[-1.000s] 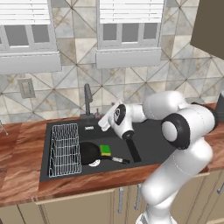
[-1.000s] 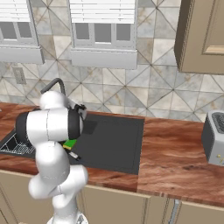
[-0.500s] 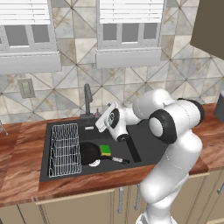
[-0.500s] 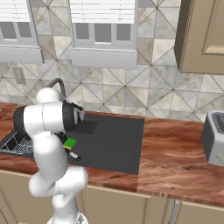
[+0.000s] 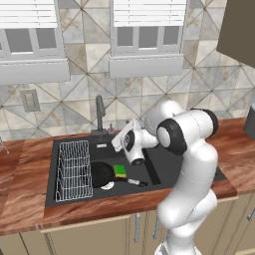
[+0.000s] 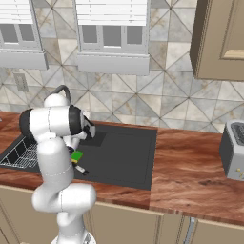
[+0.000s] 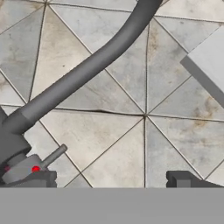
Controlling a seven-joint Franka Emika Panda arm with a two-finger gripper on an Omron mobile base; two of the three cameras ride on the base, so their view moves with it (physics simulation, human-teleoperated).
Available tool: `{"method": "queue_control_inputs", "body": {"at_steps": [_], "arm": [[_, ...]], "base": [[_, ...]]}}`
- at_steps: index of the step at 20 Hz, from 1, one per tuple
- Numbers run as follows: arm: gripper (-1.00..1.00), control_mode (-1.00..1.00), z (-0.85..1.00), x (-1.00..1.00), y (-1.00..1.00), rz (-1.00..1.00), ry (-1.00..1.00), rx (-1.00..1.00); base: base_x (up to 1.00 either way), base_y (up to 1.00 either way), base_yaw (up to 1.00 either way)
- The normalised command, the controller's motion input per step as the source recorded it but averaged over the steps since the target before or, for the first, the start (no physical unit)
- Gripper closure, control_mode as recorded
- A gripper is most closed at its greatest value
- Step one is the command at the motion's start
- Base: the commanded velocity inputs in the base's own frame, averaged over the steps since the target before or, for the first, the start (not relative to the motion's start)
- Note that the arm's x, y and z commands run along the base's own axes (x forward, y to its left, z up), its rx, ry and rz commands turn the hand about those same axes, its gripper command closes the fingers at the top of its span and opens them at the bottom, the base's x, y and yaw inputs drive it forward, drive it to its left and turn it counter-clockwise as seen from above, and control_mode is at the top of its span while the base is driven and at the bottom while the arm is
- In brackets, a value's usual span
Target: Pick the pan and sponge and place them into the sink. Then turn on the water.
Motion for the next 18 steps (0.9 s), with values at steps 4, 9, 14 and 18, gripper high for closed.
{"method": "queue_control_inputs", "body": {"at_steps": [4, 9, 14, 18], "arm": [[-1.0, -1.0, 0.03, 0.28, -0.44, 0.09, -0.06, 0.23], [-1.0, -1.0, 0.14, 0.01, -0.26, 0.17, -0.01, 0.28], [-1.0, -1.0, 0.0, 0.1, -0.3, 0.22, -0.01, 0.23], [-1.0, -1.0, -0.08, 0.34, -0.48, 0.18, -0.04, 0.2]], "base": [[0.0, 0.0, 0.0], [0.0, 0.0, 0.0], [0.0, 0.0, 0.0], [0.0, 0.0, 0.0]]}}
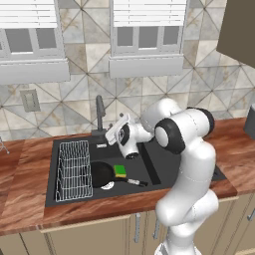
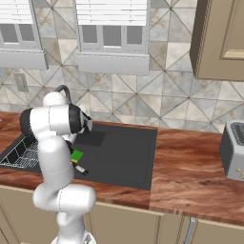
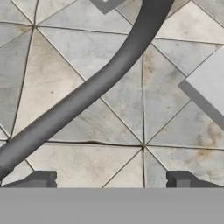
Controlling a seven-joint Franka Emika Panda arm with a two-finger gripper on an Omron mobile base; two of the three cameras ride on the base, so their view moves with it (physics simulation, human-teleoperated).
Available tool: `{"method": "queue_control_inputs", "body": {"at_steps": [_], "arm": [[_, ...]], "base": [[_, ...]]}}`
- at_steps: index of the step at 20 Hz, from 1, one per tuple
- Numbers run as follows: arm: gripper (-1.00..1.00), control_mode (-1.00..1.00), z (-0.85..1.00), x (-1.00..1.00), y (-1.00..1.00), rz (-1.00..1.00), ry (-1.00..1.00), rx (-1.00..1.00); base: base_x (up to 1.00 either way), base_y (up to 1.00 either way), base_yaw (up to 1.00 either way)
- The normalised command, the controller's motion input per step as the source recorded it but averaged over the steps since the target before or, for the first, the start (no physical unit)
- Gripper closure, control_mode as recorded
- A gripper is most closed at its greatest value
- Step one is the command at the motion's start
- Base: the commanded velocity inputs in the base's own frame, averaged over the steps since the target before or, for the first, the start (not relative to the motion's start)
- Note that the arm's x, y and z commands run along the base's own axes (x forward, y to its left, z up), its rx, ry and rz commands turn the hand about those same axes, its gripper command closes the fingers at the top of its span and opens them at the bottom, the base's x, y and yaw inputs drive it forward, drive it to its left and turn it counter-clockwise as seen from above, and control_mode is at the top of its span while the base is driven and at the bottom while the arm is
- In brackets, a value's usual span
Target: Pick the pan and sponge and place them into the sink. Then turn on the water.
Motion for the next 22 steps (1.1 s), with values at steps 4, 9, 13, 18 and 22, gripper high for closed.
{"method": "queue_control_inputs", "body": {"at_steps": [4, 9, 13, 18, 22], "arm": [[-1.0, -1.0, -0.34, 0.48, -0.55, 0.15, -0.03, 0.15], [-1.0, -1.0, -0.6, 0.47, -0.52, 0.14, -0.01, 0.14], [-1.0, -1.0, -0.46, 0.5, -0.46, 0.13, 0.0, 0.15], [-1.0, -1.0, -0.21, 0.54, -0.45, 0.13, 0.0, 0.17], [-1.0, -1.0, -0.24, 0.52, -0.46, 0.13, -0.01, 0.17]], "base": [[0.0, 0.0, 0.0], [0.0, 0.0, 0.0], [0.0, 0.0, 0.0], [0.0, 0.0, 0.0], [0.0, 0.0, 0.0]]}}
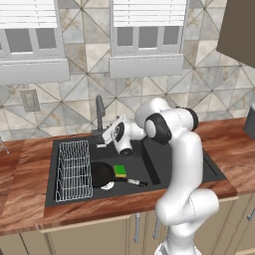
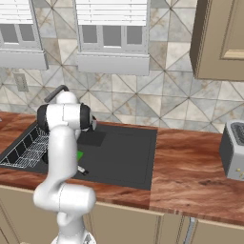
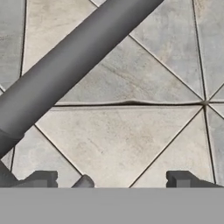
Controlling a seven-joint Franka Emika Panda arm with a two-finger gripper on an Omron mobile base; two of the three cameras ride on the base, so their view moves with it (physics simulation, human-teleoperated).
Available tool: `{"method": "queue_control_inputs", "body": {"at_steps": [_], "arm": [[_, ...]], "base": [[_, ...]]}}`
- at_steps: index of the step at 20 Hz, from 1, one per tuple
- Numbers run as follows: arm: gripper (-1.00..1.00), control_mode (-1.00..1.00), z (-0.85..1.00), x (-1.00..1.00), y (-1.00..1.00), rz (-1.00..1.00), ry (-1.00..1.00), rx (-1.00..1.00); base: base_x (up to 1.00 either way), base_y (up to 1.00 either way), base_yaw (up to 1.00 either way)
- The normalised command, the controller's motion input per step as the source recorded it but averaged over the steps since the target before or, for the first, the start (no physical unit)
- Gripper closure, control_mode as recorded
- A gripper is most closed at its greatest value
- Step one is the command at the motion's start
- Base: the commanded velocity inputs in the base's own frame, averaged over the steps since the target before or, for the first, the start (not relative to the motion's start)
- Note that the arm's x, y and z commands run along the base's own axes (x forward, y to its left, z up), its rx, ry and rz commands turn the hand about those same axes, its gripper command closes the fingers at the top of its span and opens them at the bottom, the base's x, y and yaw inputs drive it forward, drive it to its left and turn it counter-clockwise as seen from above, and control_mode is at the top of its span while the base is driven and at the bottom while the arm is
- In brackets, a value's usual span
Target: Pick the pan and sponge and place them into the sink. Then turn on the water.
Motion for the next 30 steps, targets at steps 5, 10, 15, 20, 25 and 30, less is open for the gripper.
{"method": "queue_control_inputs", "body": {"at_steps": [5, 10, 15, 20, 25, 30], "arm": [[-1.0, -1.0, -0.5, 0.47, -0.46, 0.14, 0.0, 0.15], [-1.0, -1.0, -0.45, 0.62, -0.46, 0.12, 0.0, 0.15], [-1.0, -1.0, -0.6, 0.81, -0.66, 0.01, -0.04, 0.1], [-1.0, -1.0, -0.84, 0.95, -0.99, -0.08, -0.05, 0.03], [-1.0, -1.0, -1.0, 0.67, -1.0, -0.09, -0.08, 0.0], [-1.0, -1.0, -0.98, 0.55, -1.0, -0.09, -0.11, 0.0]], "base": [[0.0, 0.0, 0.0], [0.0, 0.0, 0.0], [0.0, 0.0, 0.0], [0.0, 0.0, 0.0], [0.0, 0.0, 0.0], [0.0, 0.0, 0.0]]}}
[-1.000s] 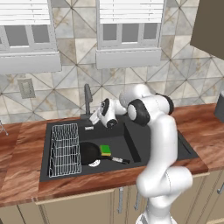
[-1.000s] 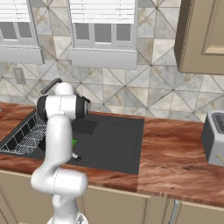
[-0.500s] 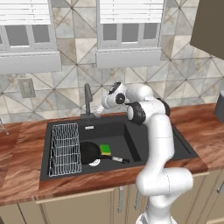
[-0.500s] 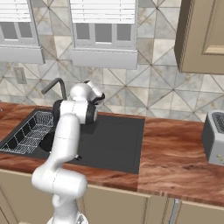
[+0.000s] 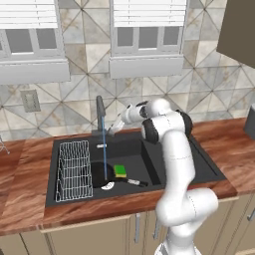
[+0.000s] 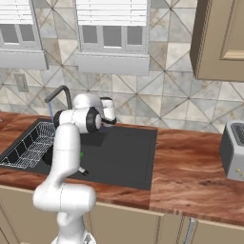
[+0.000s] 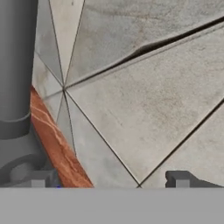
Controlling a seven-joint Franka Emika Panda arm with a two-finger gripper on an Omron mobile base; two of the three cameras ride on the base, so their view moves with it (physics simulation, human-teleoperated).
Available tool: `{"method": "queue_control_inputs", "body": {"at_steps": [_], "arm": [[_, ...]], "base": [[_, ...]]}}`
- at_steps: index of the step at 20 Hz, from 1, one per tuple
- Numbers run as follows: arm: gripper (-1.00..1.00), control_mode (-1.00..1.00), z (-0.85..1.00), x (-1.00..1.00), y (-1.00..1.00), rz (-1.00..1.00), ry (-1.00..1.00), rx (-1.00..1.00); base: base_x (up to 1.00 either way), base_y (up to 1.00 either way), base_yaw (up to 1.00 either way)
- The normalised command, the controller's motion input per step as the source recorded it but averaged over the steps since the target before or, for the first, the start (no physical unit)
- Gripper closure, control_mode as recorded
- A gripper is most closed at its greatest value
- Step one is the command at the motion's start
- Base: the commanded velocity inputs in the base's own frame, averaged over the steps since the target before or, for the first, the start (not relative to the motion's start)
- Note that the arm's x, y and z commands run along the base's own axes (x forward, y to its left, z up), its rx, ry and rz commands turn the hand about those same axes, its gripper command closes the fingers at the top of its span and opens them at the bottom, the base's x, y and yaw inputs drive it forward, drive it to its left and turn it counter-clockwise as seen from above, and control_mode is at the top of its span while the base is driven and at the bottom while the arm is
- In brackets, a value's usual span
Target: Pick the pan and sponge and place them into the sink. Then turn on the water.
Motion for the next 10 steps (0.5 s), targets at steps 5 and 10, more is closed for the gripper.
{"method": "queue_control_inputs", "body": {"at_steps": [5, 10], "arm": [[-1.0, -1.0, -0.39, 0.3, -0.71, -0.05, -0.03, 0.1], [-1.0, -1.0, -0.02, 0.14, -0.22, -0.03, 0.0, 0.1]], "base": [[0.0, 0.0, 0.0], [0.0, 0.0, 0.0]]}}
